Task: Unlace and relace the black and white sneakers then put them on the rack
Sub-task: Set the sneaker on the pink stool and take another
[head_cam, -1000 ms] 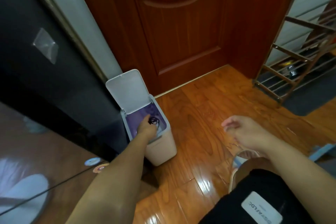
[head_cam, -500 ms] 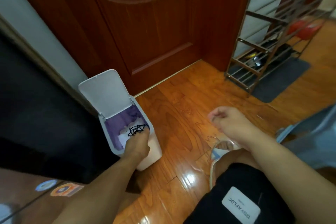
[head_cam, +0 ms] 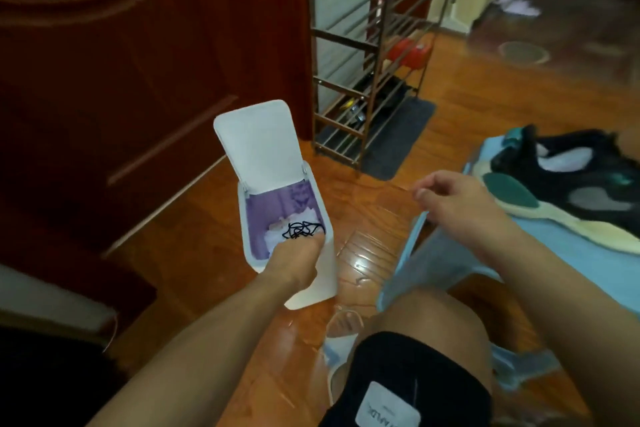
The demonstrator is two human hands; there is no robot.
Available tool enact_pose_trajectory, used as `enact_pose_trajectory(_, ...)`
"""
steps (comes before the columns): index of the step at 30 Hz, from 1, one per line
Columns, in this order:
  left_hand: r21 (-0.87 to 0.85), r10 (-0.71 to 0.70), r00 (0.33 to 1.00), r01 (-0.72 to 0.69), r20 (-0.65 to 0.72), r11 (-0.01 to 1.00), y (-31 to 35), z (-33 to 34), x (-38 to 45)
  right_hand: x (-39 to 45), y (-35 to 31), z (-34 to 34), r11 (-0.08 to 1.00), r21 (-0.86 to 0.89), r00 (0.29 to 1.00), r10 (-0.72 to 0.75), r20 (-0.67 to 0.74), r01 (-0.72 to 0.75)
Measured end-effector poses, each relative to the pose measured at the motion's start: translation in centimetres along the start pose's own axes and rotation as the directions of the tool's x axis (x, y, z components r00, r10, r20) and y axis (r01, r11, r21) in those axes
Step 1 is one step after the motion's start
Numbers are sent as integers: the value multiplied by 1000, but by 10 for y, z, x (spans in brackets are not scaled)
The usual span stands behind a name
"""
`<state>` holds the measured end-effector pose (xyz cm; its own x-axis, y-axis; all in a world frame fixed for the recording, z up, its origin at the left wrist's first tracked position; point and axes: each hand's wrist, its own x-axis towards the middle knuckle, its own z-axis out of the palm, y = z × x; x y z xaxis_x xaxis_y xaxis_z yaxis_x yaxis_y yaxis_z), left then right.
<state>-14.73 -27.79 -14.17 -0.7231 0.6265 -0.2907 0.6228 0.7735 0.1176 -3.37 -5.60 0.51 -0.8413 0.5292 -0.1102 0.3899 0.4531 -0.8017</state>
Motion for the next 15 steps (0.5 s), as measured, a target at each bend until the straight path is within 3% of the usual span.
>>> enact_pose_trajectory(7, 188, 179, 981, -189, 73, 964, 40, 10, 30, -16, 34, -47, 998, -28, 992, 51, -119, -55)
enact_pose_trajectory(11, 243, 155, 979, -184, 136, 952, 47, 13, 26, -35, 46, -69, 997, -35, 988, 59, -139, -64)
enact_pose_trajectory(15, 408, 88, 987, -136, 133, 903, 67, -14, 21, -49, 60, -91, 997, -24, 982, 70, -175, -76)
